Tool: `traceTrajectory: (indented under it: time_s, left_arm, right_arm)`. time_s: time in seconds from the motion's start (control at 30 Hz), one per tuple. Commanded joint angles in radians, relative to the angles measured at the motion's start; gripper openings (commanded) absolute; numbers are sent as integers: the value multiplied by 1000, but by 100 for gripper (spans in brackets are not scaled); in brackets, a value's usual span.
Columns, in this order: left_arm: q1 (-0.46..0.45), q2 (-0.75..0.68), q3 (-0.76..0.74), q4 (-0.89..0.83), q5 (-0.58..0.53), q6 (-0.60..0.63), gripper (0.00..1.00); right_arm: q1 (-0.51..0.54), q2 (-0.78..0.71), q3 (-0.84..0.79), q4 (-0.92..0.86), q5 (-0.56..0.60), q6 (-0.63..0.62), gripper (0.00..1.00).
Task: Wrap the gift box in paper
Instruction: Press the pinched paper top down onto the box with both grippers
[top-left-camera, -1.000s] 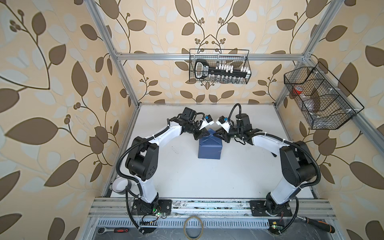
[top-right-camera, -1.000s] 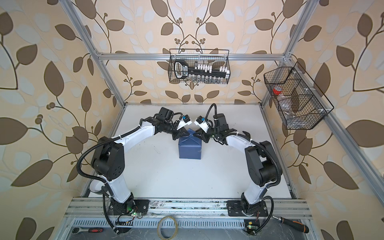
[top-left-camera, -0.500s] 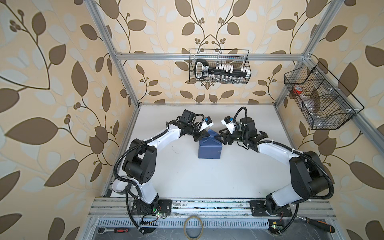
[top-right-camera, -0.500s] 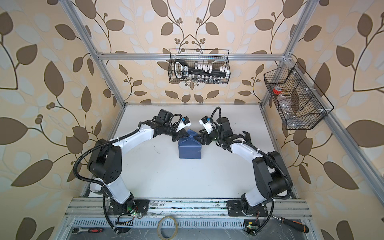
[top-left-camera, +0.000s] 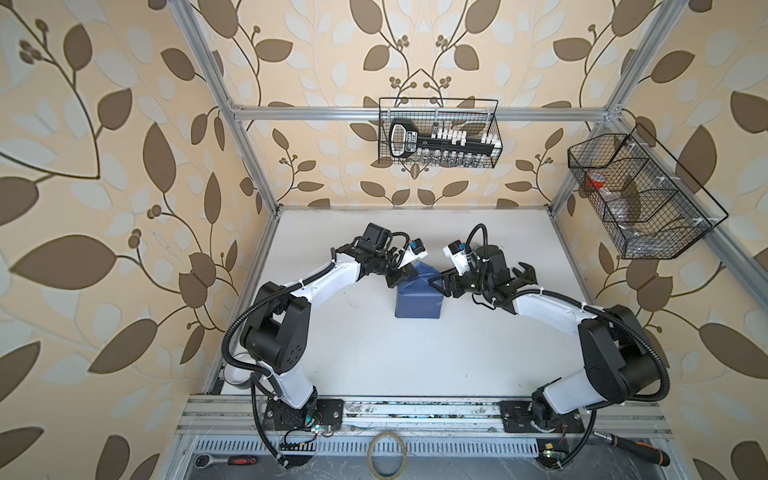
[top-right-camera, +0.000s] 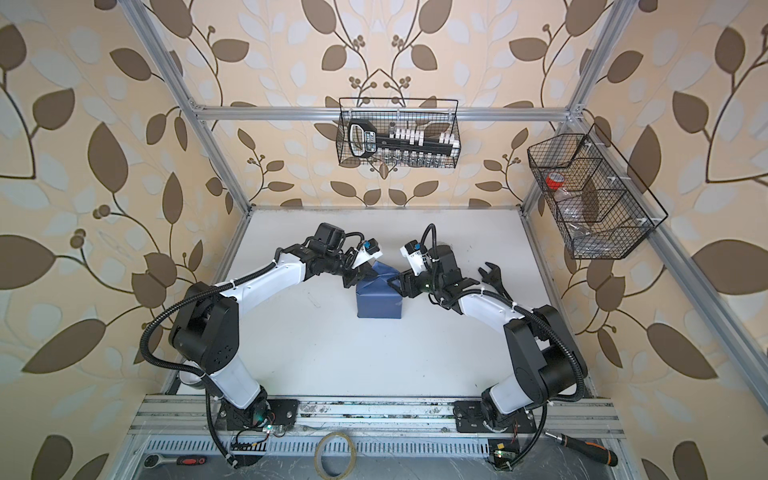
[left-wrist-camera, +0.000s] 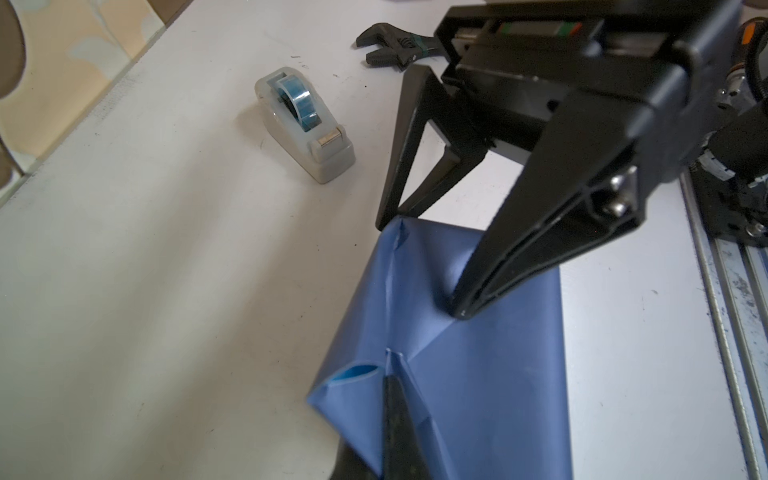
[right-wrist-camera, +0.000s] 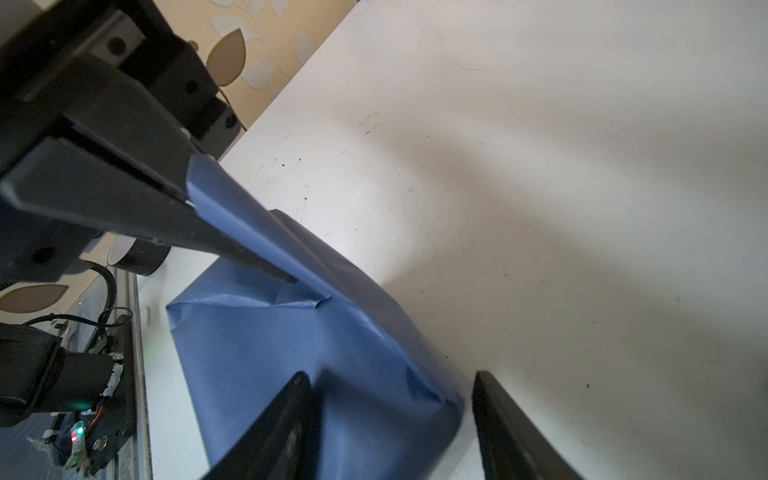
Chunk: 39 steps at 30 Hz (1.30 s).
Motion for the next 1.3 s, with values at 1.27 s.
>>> traceTrajectory:
  time_s: [1.27]
  left_arm:
    - [-79,-142,-100,25,-73,73,1]
  right_arm:
    - [13,23,-30,-56,99,15,54]
